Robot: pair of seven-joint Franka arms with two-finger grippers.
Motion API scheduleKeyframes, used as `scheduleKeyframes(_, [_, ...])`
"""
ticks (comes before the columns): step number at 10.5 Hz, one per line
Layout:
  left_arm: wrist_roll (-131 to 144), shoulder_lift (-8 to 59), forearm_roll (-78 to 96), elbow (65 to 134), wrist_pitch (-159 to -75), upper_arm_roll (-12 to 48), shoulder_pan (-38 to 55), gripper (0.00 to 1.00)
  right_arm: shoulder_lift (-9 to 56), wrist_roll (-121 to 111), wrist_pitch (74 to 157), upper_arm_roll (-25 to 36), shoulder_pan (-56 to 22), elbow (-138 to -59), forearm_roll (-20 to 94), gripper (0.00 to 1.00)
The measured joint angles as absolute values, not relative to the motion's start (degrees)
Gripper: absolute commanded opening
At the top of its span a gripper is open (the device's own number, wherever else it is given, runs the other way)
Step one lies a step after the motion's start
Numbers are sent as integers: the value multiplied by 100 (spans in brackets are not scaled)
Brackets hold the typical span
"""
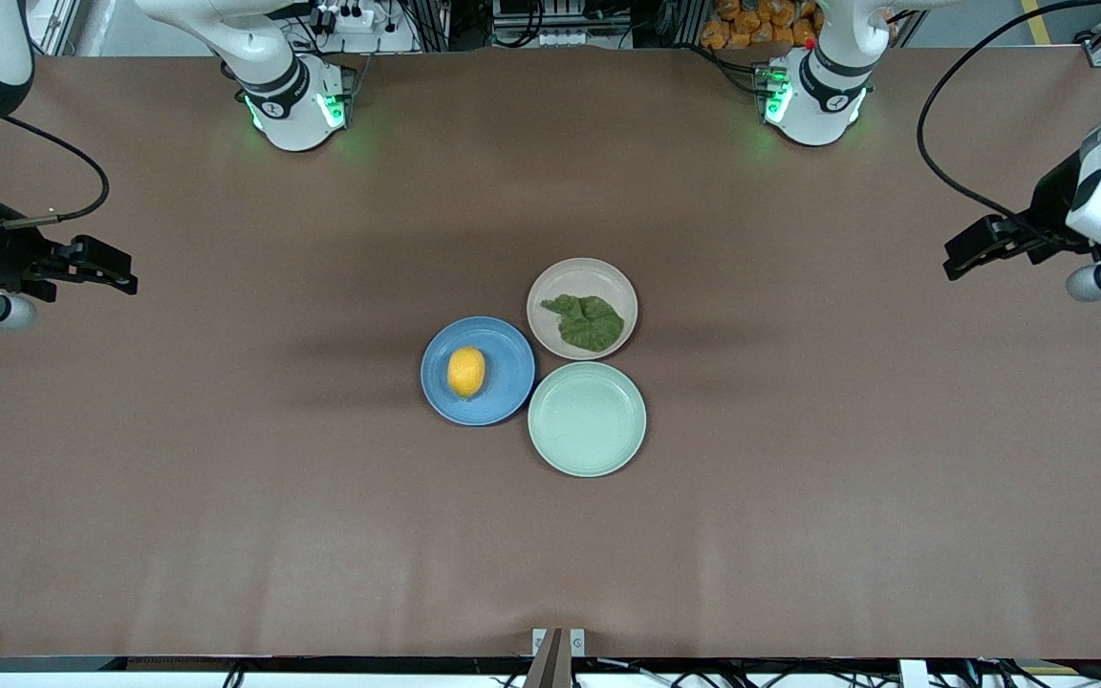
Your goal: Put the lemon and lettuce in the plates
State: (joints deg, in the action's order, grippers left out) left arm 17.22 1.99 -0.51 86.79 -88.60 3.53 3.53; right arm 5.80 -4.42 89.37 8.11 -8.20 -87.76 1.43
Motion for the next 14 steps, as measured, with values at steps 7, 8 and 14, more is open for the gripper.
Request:
scheduleKeyframes(7, [1312,105,71,8719,-8740,365,145,100,580,-442,8938,811,-816,-8777,143,100])
scheduleKeyframes(8, [1312,105,84,8720,-8740,367,134,100,580,-442,8938,811,-816,-8777,143,100])
scheduleKeyframes(14, [1311,105,133,8742,-8733,386,76,100,580,-442,8938,811,-815,-8777,143,100])
